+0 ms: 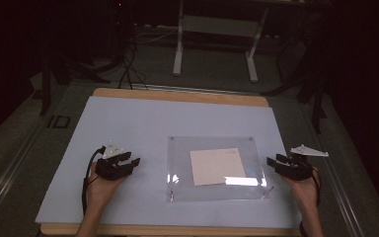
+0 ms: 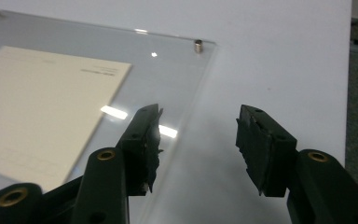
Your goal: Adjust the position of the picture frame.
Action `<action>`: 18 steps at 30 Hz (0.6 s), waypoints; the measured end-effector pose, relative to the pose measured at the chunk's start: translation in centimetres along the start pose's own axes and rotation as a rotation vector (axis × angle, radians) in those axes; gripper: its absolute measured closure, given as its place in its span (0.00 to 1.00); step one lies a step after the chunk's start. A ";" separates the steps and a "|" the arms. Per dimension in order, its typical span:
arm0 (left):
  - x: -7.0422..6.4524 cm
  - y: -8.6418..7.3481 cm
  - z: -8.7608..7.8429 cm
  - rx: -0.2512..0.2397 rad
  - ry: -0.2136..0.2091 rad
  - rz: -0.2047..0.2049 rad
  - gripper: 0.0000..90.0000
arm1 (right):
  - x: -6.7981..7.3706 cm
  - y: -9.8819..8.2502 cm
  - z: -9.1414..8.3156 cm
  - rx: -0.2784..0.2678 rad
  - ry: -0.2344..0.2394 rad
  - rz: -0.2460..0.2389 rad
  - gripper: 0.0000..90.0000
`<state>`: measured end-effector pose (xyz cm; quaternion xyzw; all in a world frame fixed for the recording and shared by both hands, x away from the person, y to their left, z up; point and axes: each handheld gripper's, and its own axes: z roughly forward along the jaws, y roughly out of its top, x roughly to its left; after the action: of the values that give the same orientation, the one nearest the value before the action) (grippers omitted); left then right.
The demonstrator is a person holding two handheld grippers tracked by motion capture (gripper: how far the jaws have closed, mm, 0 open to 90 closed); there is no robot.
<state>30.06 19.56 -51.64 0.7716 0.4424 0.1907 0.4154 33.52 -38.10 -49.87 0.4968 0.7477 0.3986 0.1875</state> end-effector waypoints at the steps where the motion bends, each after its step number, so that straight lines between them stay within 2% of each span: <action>1: -0.3 0.0 0.0 -0.004 -0.011 0.010 0.59 | 0.1 0.0 -0.2 -0.003 0.008 -0.003 0.54; 2: -0.4 0.0 0.0 -0.002 -0.009 0.016 0.59 | 0.3 0.1 -0.5 -0.010 0.023 -0.005 0.55; 5: -0.8 -0.1 0.3 0.011 -0.017 0.036 0.58 | 0.8 0.3 -1.1 0.002 0.030 -0.021 0.55; 8: -0.9 -0.3 0.5 0.027 -0.030 0.036 0.58 | 1.4 0.5 -1.5 0.006 0.042 -0.024 0.55; 11: -1.1 -0.4 0.4 0.018 -0.044 0.045 0.58 | 1.9 0.5 -1.8 0.001 0.060 -0.026 0.57; 14: -1.2 -0.5 0.3 0.011 -0.055 0.048 0.57 | 2.5 0.4 -2.1 -0.001 0.080 -0.048 0.58; 18: -1.4 -0.4 0.1 0.009 -0.067 0.039 0.57 | 3.3 0.0 -2.4 0.004 0.097 -0.049 0.62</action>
<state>29.18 18.49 -51.96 0.7879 0.4140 0.1708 0.4227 30.53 -36.12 -48.02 0.4590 0.7686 0.4160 0.1597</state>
